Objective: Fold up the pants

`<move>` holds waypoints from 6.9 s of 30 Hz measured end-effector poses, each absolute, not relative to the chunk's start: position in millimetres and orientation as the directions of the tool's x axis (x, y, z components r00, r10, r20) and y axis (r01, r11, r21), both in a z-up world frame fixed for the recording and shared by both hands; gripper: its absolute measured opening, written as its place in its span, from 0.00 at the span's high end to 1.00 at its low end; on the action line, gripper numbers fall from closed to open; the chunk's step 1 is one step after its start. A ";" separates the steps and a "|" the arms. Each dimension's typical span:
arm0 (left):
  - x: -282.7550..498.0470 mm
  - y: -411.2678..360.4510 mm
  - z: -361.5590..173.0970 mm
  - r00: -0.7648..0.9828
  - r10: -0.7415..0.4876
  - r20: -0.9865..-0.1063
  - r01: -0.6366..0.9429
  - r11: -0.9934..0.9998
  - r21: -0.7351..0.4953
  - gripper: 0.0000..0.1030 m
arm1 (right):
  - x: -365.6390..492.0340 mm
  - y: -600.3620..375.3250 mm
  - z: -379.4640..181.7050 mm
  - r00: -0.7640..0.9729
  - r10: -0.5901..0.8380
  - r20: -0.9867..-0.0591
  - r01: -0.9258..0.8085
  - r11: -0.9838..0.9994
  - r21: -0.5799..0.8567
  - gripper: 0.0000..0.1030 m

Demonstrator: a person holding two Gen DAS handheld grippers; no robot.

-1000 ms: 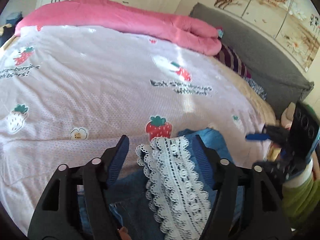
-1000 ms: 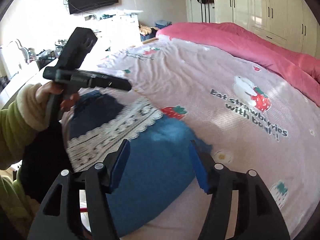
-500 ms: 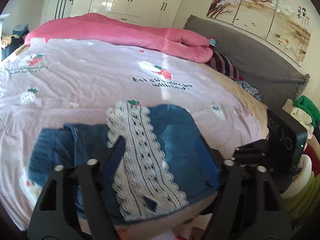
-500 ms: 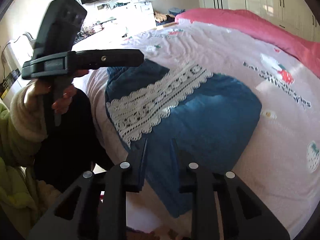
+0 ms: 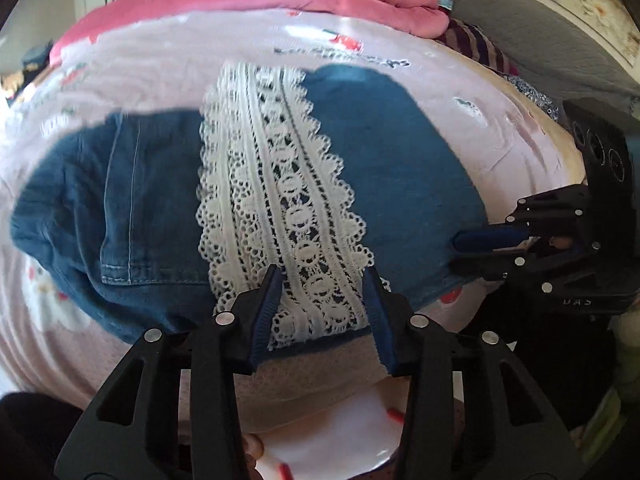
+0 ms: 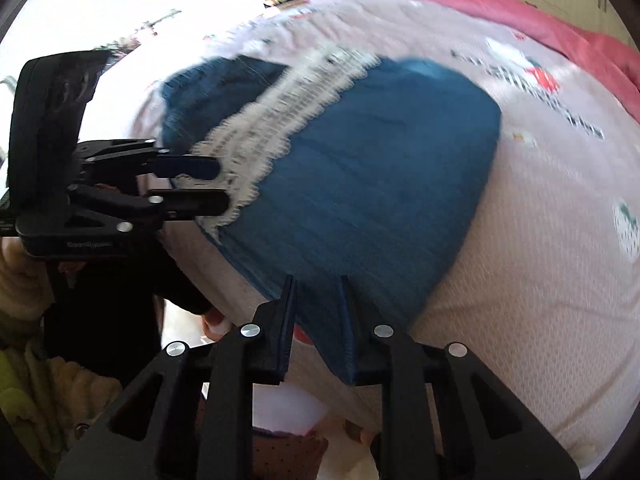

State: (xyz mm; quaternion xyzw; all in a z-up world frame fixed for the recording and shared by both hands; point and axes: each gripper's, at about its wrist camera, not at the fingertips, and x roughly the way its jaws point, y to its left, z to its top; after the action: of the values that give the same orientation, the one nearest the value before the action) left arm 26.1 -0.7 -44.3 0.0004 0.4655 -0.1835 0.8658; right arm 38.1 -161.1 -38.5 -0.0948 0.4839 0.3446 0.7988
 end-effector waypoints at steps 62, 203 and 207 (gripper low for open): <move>34.3 143.0 -39.8 0.673 -0.401 -0.621 -0.133 0.761 -0.635 0.21 | 190.5 121.5 -6.0 -0.071 0.386 -0.920 -0.831 0.488 0.269 0.60; 159.6 28.4 -17.8 0.468 -0.413 -0.782 0.286 0.907 -0.308 0.78 | 40.7 -87.6 -10.7 0.217 0.615 -0.758 -0.756 0.597 0.268 0.76; 159.5 28.0 -17.1 0.470 -0.412 -0.781 0.288 0.908 -0.305 0.78 | 40.4 -89.7 -18.2 0.212 0.617 -0.758 -0.747 0.602 0.281 0.76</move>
State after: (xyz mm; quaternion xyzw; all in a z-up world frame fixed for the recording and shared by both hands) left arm 159.5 28.0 -17.1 -0.0656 0.4723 -0.2046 0.8548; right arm 40.4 -89.7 -18.2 -0.0727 0.4480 0.4399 0.7749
